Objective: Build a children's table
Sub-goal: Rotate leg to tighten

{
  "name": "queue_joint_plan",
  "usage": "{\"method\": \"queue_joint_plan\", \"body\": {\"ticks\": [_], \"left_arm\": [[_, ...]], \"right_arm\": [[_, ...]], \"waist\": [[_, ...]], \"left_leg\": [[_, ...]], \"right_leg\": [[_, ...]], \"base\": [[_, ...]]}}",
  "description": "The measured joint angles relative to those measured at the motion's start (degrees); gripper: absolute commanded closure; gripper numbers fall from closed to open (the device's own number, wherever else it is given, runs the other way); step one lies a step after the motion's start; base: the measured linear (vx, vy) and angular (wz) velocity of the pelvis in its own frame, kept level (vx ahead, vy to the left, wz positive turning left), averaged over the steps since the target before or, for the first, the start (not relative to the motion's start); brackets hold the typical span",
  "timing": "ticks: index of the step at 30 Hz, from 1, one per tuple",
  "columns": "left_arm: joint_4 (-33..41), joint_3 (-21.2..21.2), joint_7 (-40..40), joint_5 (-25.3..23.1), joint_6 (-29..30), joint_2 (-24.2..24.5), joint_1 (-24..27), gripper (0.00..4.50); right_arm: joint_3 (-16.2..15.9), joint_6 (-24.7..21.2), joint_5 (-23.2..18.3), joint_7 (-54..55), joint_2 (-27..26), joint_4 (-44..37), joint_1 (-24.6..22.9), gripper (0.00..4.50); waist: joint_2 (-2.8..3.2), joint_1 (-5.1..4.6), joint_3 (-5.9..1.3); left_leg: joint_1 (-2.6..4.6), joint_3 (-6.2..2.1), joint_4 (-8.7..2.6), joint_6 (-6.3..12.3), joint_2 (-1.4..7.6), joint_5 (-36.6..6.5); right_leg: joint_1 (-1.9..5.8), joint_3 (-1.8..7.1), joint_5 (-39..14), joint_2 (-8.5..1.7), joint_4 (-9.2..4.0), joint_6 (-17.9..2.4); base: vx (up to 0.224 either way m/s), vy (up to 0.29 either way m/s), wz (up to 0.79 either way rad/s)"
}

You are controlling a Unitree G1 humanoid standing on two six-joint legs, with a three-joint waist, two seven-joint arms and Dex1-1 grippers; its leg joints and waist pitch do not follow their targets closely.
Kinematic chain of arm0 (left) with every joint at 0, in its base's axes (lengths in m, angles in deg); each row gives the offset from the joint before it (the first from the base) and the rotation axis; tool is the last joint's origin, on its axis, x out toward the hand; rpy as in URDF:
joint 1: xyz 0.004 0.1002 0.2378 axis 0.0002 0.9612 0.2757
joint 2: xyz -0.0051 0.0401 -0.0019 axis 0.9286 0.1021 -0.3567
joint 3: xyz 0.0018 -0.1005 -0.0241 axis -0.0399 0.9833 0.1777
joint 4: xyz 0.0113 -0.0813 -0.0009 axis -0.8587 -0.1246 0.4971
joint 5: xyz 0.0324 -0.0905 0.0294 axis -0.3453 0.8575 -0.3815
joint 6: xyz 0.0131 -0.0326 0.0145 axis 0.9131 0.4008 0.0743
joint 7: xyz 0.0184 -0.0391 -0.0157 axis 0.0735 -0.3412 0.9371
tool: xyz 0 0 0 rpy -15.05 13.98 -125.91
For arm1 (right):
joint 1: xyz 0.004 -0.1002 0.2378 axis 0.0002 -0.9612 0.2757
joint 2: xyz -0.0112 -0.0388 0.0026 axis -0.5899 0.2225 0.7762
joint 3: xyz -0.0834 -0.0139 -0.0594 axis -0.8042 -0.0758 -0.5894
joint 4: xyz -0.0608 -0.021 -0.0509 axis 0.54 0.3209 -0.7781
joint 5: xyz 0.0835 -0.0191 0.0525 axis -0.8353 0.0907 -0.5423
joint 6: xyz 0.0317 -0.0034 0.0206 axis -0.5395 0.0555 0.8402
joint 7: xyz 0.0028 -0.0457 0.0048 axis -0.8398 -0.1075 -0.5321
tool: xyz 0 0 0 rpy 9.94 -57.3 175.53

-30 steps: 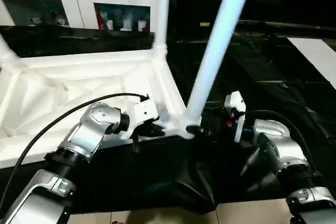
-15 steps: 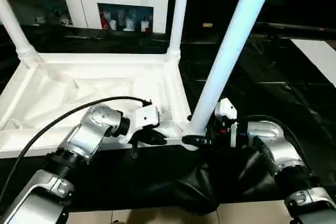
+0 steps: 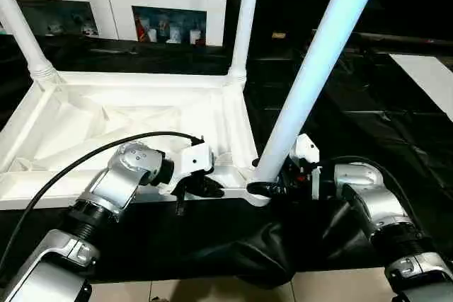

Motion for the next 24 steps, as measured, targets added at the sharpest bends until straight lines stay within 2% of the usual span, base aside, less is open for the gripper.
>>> {"method": "queue_joint_plan", "body": {"ticks": [3,5,7,8,11,16,20,24], "left_arm": [[-0.6,0.2,0.2,0.0,0.4,-0.4,0.0,4.5],[-1.7,0.9,1.7,-0.2,1.4,-1.1,0.0,4.5],[-3.3,1.6,4.7,-0.4,3.3,-2.7,-0.4,4.5],[-4.4,1.8,6.6,-0.9,4.5,-3.7,-1.1,4.5],[-7.3,2.9,13.1,-2.0,7.6,-7.4,-3.2,4.5],[-12.5,4.5,28.6,-3.7,13.1,-16.0,-7.1,4.5],[-14.1,4.6,32.7,-4.1,14.0,-18.1,-8.4,4.5],[-14.2,4.7,33.2,-4.3,14.1,-18.0,-8.6,4.5]], "right_arm": [[1.1,-1.8,-0.8,2.1,-1.6,1.2,0.0,1.85],[2.3,-2.6,-1.4,5.3,-3.2,2.7,0.0,1.85],[3.5,-3.0,-1.3,9.8,-4.9,5.3,0.6,1.85],[4.3,-3.0,-1.3,12.9,-5.9,6.8,1.3,1.85],[6.7,-3.0,-0.6,23.8,-9.2,10.9,3.6,1.86],[9.9,0.6,1.1,45.1,-14.7,18.7,8.9,1.86],[11.5,1.4,1.1,52.4,-16.7,21.9,11.4,1.86],[11.9,1.9,1.1,53.6,-17.3,23.6,12.8,1.86]], "waist": [[-0.03,-0.29,-0.02],[-0.02,-0.65,-0.01],[0.0,-1.16,0.02],[-0.05,-1.42,0.03],[-0.12,-1.97,0.03],[-0.06,-2.96,0.02],[-0.14,-3.06,-0.02],[-0.24,-3.03,-0.05]], "left_leg": [[0.11,0.0,0.05,-0.03,0.02,0.0],[0.27,-0.01,0.11,-0.32,0.03,-0.2],[1.0,-0.02,0.14,-0.34,0.01,-0.2],[1.09,-0.04,0.17,-0.34,0.0,-0.2],[1.06,-0.1,0.23,-0.36,-0.02,-0.2],[0.99,-0.09,0.3,-0.35,-0.13,-0.2],[0.96,-0.02,0.29,-0.32,-0.21,-0.2],[0.94,-0.01,0.13,-0.3,-0.19,-0.2]], "right_leg": [[0.11,0.02,0.0,0.0,0.1,0.0],[0.47,0.02,0.0,0.01,0.11,0.0],[1.05,0.11,0.0,0.01,0.05,0.0],[1.2,0.13,-0.2,0.01,0.03,0.3],[1.19,0.13,-0.2,0.01,-0.33,0.4],[1.1,0.22,0.0,0.01,-0.95,0.1],[1.04,0.44,0.2,0.01,-1.01,0.1],[0.95,0.48,0.9,0.05,-1.0,0.2]], "base": [[0.0,0.0,0.0],[0.0,0.0,0.0],[0.0,0.0,0.0],[0.0,0.0,0.0],[0.0,0.0,0.0],[0.0,0.0,0.0],[0.0,0.0,0.0],[0.0,0.0,0.0]]}}
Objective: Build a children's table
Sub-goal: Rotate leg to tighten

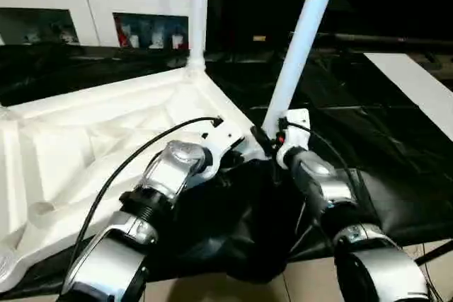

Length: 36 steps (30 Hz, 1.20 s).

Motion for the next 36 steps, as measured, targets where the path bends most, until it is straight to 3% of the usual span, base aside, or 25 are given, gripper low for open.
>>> {"method": "queue_joint_plan", "body": {"ticks": [15,16,17,19,23,28,36], "left_arm": [[0.0,0.3,0.1,-0.3,-0.5,0.6,-0.1,4.5],[0.1,0.3,0.0,-0.3,-0.5,0.6,-0.1,4.5],[0.1,0.3,-0.1,-0.3,-0.5,0.7,-0.1,4.5],[0.1,0.3,-0.1,-0.3,-0.8,1.2,-0.1,4.5],[0.8,0.3,-1.5,-0.3,-1.5,2.4,-0.1,4.5],[2.7,-0.1,-5.4,0.1,-3.8,4.7,0.3,4.5],[5.9,-2.1,-18.0,1.5,-12.7,12.6,3.5,4.5]], "right_arm": [[2.9,3.1,-0.5,-2.1,-0.7,5.4,2.9,1.86],[3.2,3.2,-0.5,-3.0,-0.5,5.5,2.9,1.3],[3.3,3.3,-0.6,-3.6,-0.3,5.5,2.9,1.16],[4.0,3.4,-1.4,-6.4,-0.2,5.6,2.9,1.16],[4.1,3.1,-1.8,-11.9,1.0,5.6,2.9,0.75],[2.3,1.5,-2.0,-19.9,4.2,2.1,2.0,0.57],[-3.6,-0.1,-2.1,-41.9,13.6,-8.7,-4.5,0.57]], "waist": [[-0.1,-0.09,0.06],[-0.11,-0.08,0.11],[-0.11,-0.08,0.14],[-0.1,-0.24,0.2],[-0.05,-0.45,0.34],[-0.03,-0.29,0.42],[-0.08,0.36,0.5]], "left_leg": [[-0.02,0.09,-0.34,-0.02,0.02,0.0],[-0.02,0.09,-0.34,-0.02,0.02,0.0],[-0.02,0.09,-0.34,-0.02,0.01,0.0],[-0.09,0.12,-0.37,-0.02,0.01,0.0],[-0.34,0.12,-0.49,-0.02,0.02,0.0],[-1.0,0.15,-0.59,0.0,0.12,0.0],[-1.01,0.34,-0.6,0.42,0.19,0.2]], "right_leg": [[-0.15,0.13,-0.2,0.07,-0.06,0.4],[-0.16,0.14,-0.2,0.07,-0.06,0.4],[-0.18,0.14,-0.2,0.07,-0.06,0.4],[-0.2,0.19,-0.2,0.09,-0.05,0.4],[-0.45,0.2,-0.1,0.13,-0.04,0.3],[-1.36,0.24,0.0,0.28,0.05,0.0],[-1.52,0.34,0.0,0.33,0.0,0.0]], "base": [[0.0,0.0,0.0],[0.0,0.0,0.0],[0.0,0.0,0.0],[0.0,0.0,0.0],[0.0,0.0,0.0],[0.0,0.0,0.0],[0.0,0.0,0.0]]}}
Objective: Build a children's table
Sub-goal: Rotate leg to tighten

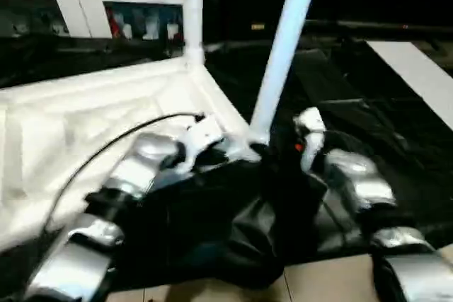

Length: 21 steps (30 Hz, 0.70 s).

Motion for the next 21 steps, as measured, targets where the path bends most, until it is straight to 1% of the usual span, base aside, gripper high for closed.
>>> {"method": "queue_joint_plan", "body": {"ticks": [3,4,7,9,13,14,18,21], "left_arm": [[1.2,-0.6,-4.5,0.5,-2.3,1.8,1.1,4.5],[1.9,-0.6,-6.2,1.1,-2.3,2.1,1.6,4.5],[3.9,-1.1,-8.9,2.3,-2.2,2.7,2.6,4.5],[4.1,-1.4,-9.6,2.3,-2.2,3.2,2.6,4.5],[4.2,-1.5,-9.7,2.3,-2.6,3.4,2.7,4.5],[4.2,-1.5,-9.8,2.3,-2.7,3.4,2.8,4.5],[4.1,-1.4,-10.4,2.4,-3.1,3.6,2.9,4.5],[4.1,-1.4,-10.9,2.5,-3.1,3.9,2.9,4.5]], "right_arm": [[-1.3,0.1,1.0,-4.6,1.3,-1.5,-0.7,0.57],[-1.8,0.3,1.0,-6.0,1.5,-2.6,-1.3,0.57],[-3.2,0.6,1.0,-8.2,1.4,-3.9,-2.0,0.57],[-3.5,0.7,1.0,-8.8,1.4,-4.4,-2.2,0.57],[-4.7,0.9,1.3,-9.9,1.4,-5.7,-2.8,0.57],[-4.7,1.0,1.4,-10.0,1.4,-5.7,-2.8,0.73],[-4.7,1.4,2.1,-10.4,1.6,-5.7,-2.8,1.02],[-5.0,2.0,2.2,-10.5,1.7,-5.6,-2.8,1.34]], "waist": [[0.0,0.5,0.01],[0.0,0.86,0.02],[0.03,1.4,0.04],[0.03,1.56,0.04],[0.02,1.55,0.04],[0.01,1.56,0.04],[0.01,1.6,0.03],[0.0,1.61,0.04]], "left_leg": [[0.03,0.04,0.07,-0.03,0.0,0.0],[0.06,0.1,0.07,-0.04,0.0,0.0],[0.06,0.15,0.07,-0.04,-0.03,0.0],[0.06,0.18,0.08,-0.04,-0.03,0.0],[0.07,0.19,0.1,-0.03,-0.03,0.0],[0.07,0.19,0.11,-0.03,-0.03,0.0],[0.08,0.19,0.15,-0.04,-0.03,0.0],[0.08,0.19,0.22,-0.03,-0.02,0.0]], "right_leg": [[0.02,0.07,0.0,0.0,0.04,0.0],[0.02,0.12,0.0,0.0,0.04,-0.1],[0.02,0.18,0.0,-0.02,0.05,-0.1],[0.02,0.2,0.0,-0.03,0.07,-0.1],[0.02,0.2,0.0,-0.03,0.12,-0.1],[0.02,0.19,0.0,-0.03,0.13,-0.1],[0.02,0.2,0.0,-0.03,0.18,-0.1],[0.02,0.21,0.0,-0.03,0.24,-0.1]], "base": [[0.0,0.0,0.0],[0.0,0.0,0.0],[0.0,0.0,0.0],[0.0,0.0,0.0],[0.0,0.0,0.0],[0.0,0.0,0.0],[0.0,0.0,0.0],[0.0,0.0,0.0]]}}
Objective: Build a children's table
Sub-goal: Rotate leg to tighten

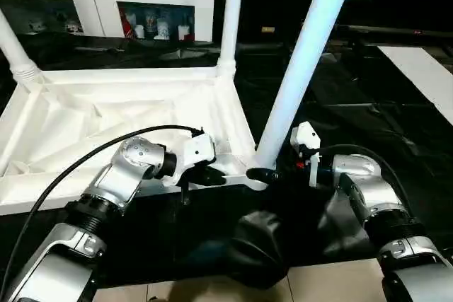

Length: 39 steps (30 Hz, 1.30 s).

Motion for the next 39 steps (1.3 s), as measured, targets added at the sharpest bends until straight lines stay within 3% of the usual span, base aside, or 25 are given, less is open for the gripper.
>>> {"method": "queue_joint_plan", "body": {"ticks": [4,14,18,23,31,35,39], "left_arm": [[0.0,0.0,-0.3,0.0,0.0,0.1,0.1,4.5],[-0.8,0.0,-0.2,0.0,-0.5,0.2,0.0,4.5],[-1.3,0.1,0.5,-0.3,-0.4,0.1,0.0,4.5],[-5.4,1.6,7.3,-1.4,3.1,-3.7,-1.9,4.5],[-14.6,3.3,24.3,-3.3,11.4,-13.7,-8.7,4.5],[-17.3,3.8,28.8,-3.9,12.5,-16.4,-10.7,4.5],[-17.6,3.9,29.4,-4.0,12.4,-16.6,-11.0,4.5]], "right_arm": [[-0.6,1.0,0.9,0.1,0.4,0.0,0.1,1.76],[-1.3,4.2,2.1,0.9,0.1,2.2,1.0,1.96],[0.0,3.7,1.4,2.8,-1.4,4.0,1.1,1.96],[3.0,2.5,1.0,15.3,-5.4,7.6,1.6,1.96],[7.2,0.9,2.3,44.5,-12.4,15.5,7.8,1.96],[8.6,0.4,2.5,53.3,-14.5,18.5,10.6,1.97],[8.8,0.4,2.8,55.2,-15.0,19.2,11.5,1.97]], "waist": [[-0.01,0.02,-0.01],[-0.05,-0.24,-0.04],[-0.03,-0.45,-0.04],[-0.01,-0.71,-0.02],[0.03,-1.97,-0.05],[-0.05,-2.08,-0.09],[-0.1,-2.02,-0.13]], "left_leg": [[0.02,-0.01,0.06,0.0,0.0,0.0],[0.18,-0.02,0.19,-0.03,0.02,0.0],[0.45,-0.02,0.26,-0.31,0.02,-0.2],[1.0,-0.03,0.53,-0.34,-0.01,-0.2],[0.94,-0.15,0.71,-0.36,-0.1,-0.2],[0.88,-0.14,0.66,-0.3,-0.14,-0.2],[0.91,-0.15,0.41,-0.29,-0.13,-0.2]], "right_leg": [[0.02,0.01,0.0,0.0,0.05,0.0],[0.17,0.03,0.0,0.0,0.17,0.0],[0.35,0.07,0.0,0.0,0.25,-0.1],[0.79,0.22,0.0,0.0,0.39,0.0],[0.85,0.22,0.0,0.0,-0.15,0.1],[0.85,0.24,0.3,0.0,-0.25,-0.2],[0.82,0.17,0.4,0.01,-0.24,-0.2]], "base": [[0.0,0.0,0.0],[0.0,0.0,0.0],[0.0,0.0,0.0],[0.0,0.0,0.0],[0.0,0.0,0.0],[0.0,0.0,0.0],[0.0,0.0,0.0]]}}
